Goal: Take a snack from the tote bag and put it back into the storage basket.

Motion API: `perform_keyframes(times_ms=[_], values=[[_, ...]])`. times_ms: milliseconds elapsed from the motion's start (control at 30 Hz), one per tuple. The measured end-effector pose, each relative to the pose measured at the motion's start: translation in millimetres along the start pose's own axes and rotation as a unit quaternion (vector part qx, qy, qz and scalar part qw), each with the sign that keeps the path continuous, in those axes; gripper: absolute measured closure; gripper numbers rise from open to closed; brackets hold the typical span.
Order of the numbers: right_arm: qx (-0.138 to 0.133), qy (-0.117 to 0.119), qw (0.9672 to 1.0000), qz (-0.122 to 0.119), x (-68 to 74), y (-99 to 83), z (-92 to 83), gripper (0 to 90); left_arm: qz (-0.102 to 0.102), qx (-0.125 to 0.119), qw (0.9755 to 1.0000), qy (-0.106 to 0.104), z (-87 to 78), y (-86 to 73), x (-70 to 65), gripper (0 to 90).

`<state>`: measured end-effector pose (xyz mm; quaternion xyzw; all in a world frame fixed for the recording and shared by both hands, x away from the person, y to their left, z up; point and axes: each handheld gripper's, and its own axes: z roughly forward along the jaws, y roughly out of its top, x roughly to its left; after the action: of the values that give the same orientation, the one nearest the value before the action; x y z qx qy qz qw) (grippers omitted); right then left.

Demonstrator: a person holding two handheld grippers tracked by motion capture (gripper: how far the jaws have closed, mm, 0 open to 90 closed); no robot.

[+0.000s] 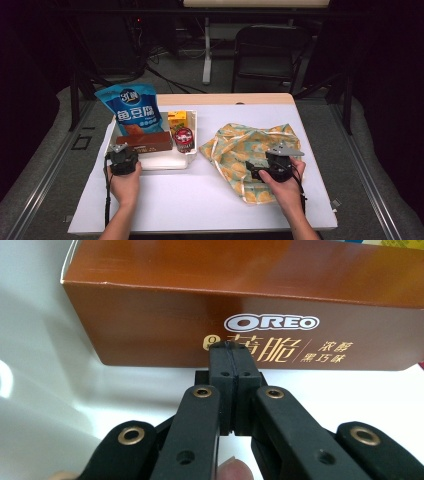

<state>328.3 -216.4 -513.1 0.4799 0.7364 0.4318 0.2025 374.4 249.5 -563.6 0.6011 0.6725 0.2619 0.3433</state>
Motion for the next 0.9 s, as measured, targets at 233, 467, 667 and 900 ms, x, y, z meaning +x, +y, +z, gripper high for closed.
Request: perform_keyframes(times_ms=[233,467,667,900], values=[[-0.002,0.0,1.0,-0.001,-1.3,-0.3,-0.3,14.9,0.01,-0.009,0.9998,-0.011,-4.4,-2.3,-0.7,90.0],[-0.008,-0.001,1.0,0.001,-3.6,-0.2,-2.4,14.8,0.039,-0.018,0.9983,-0.041,-22.2,-3.5,-4.0,90.0],[-0.014,-0.004,0.9999,0.003,-3.6,-1.6,-6.8,14.8,0.035,-0.038,0.9936,-0.1,-38.5,0.8,0.2,83.1],[-0.02,-0.007,0.9998,0.007,-9.4,-3.3,-13.1,14.7,0.081,-0.058,0.9713,-0.216,-62.1,6.8,3.7,41.1]])
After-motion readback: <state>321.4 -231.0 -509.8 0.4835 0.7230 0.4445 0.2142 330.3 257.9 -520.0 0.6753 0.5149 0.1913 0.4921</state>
